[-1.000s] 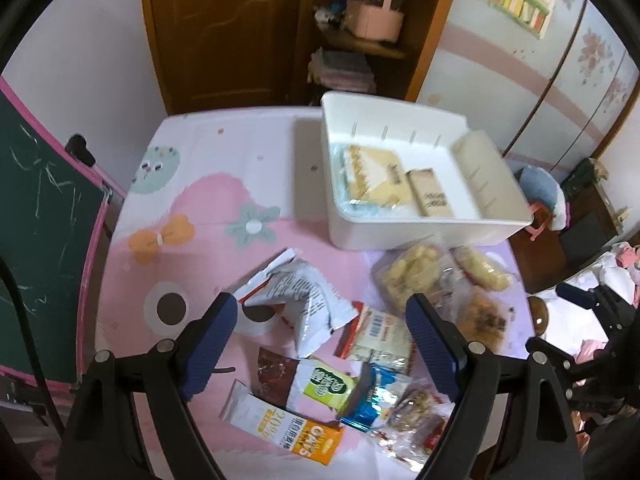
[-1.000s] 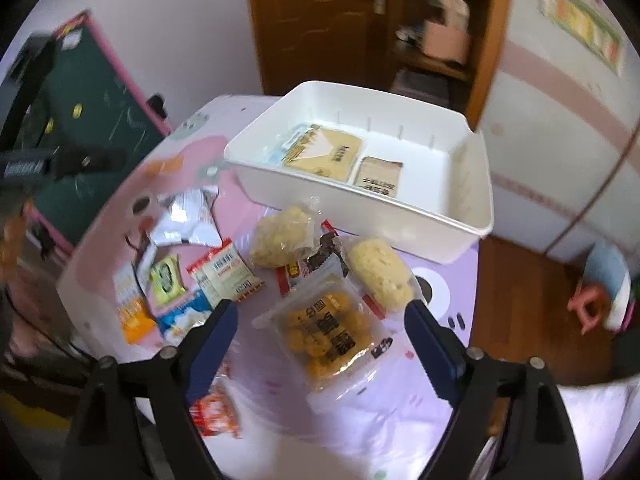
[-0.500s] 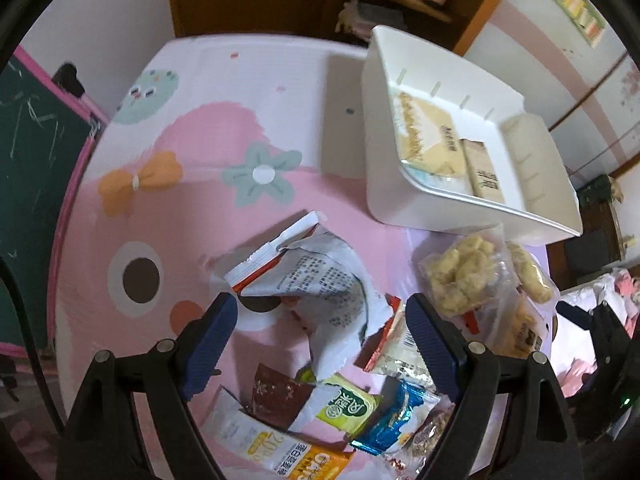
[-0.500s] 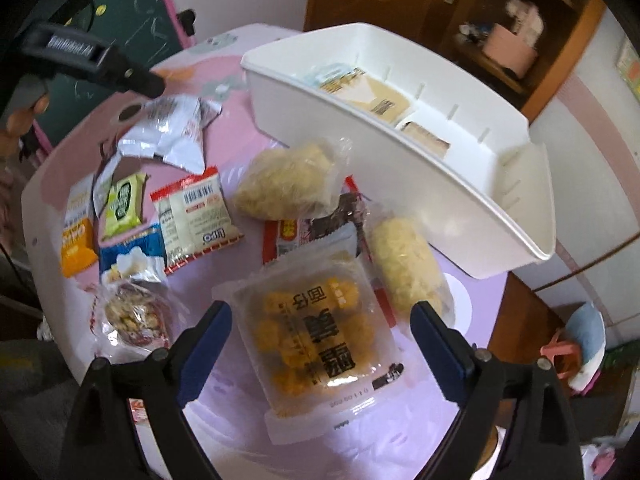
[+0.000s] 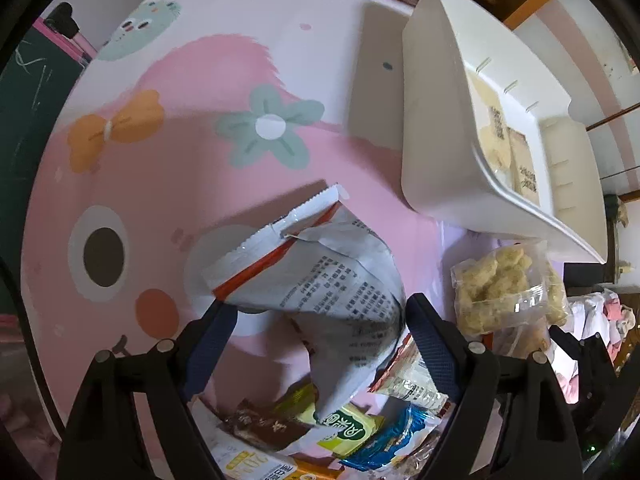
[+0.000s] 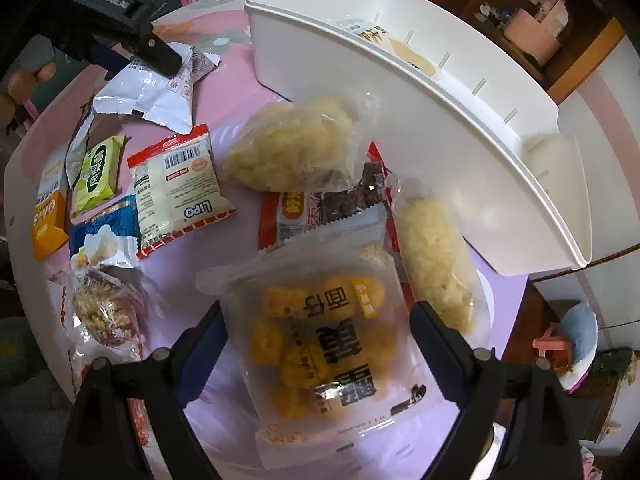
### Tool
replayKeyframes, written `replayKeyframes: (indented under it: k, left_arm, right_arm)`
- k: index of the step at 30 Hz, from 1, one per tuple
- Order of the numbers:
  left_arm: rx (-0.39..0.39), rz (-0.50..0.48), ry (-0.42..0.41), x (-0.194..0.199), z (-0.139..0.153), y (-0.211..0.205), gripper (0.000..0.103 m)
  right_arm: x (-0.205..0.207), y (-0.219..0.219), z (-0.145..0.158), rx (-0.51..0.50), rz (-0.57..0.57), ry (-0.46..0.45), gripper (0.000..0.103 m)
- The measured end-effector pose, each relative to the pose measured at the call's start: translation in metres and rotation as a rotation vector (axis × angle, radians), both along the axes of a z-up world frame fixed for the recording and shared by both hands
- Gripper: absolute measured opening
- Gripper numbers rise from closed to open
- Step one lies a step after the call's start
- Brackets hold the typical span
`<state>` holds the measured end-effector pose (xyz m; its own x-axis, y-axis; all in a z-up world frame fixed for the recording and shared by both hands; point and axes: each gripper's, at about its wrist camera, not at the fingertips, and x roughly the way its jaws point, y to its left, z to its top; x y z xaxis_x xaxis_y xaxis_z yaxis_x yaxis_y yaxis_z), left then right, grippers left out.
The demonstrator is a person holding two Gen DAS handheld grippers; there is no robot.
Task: Organize snacks
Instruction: 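Grasp the crumpled white printed bag with the left tool while the right tool grasps the orange puffs bag, then carry both bags over the white tray and release them inside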
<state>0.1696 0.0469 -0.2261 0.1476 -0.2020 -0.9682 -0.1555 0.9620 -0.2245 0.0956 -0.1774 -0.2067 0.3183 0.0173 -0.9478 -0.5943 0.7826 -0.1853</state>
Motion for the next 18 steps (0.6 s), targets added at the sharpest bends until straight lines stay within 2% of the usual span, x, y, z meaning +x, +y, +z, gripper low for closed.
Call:
replayKeyframes:
  k: [5, 6, 8, 12, 18]
  left_arm:
    - [0.002, -0.011, 0.024, 0.005, -0.009, -0.008, 0.085]
    - [0.0, -0.014, 0.029, 0.005, -0.011, -0.01, 0.081]
    - [-0.017, -0.026, 0.046, 0.006, -0.015, -0.013, 0.066]
    - [0.017, -0.044, 0.014, 0.0, -0.007, -0.017, 0.052]
    - [0.053, -0.059, -0.048, -0.015, 0.02, -0.016, 0.046]
  right_arm:
    - [0.002, 0.003, -0.005, -0.052, 0.005, -0.02, 0.082]
    - [0.002, 0.006, -0.007, -0.063, 0.007, -0.025, 0.081]
    - [-0.001, 0.011, -0.006, -0.073, 0.012, -0.038, 0.075]
    - [-0.009, 0.014, 0.001, -0.064, 0.009, -0.048, 0.067]
    - [-0.02, 0.01, 0.007, -0.019, -0.026, -0.026, 0.064]
